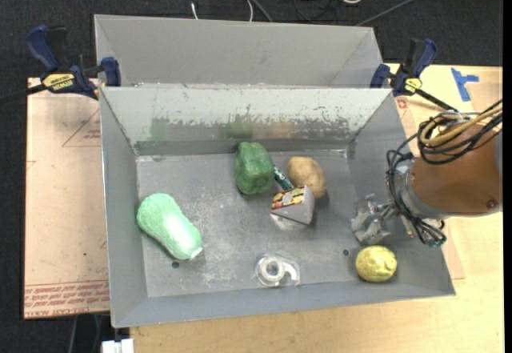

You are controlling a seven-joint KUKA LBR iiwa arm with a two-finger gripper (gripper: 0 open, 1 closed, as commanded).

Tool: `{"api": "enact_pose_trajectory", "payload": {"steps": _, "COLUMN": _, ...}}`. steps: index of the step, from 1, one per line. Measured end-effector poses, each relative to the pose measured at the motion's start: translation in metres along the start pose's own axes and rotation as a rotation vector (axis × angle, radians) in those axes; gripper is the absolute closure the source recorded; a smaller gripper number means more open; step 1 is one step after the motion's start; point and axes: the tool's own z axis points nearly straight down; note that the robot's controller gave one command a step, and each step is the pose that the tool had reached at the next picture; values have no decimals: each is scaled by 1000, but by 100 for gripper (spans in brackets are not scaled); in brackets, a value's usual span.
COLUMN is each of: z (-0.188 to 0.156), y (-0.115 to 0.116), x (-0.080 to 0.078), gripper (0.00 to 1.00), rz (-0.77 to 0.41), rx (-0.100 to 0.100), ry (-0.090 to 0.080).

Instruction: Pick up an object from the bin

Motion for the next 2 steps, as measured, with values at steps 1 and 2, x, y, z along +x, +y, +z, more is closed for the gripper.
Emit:
{"api": "enact_pose_trajectory", "payload": {"steps": 1, "z": 0, "y": 0, "x": 0, "gripper": 100, "rz": 0, "rx": 0, "ry": 0}}
{"api": "enact_pose_trajectory", "payload": {"steps": 2, "z": 0, "y": 0, "x": 0, "gripper": 100, "rz": 0, "rx": 0, "ry": 0}}
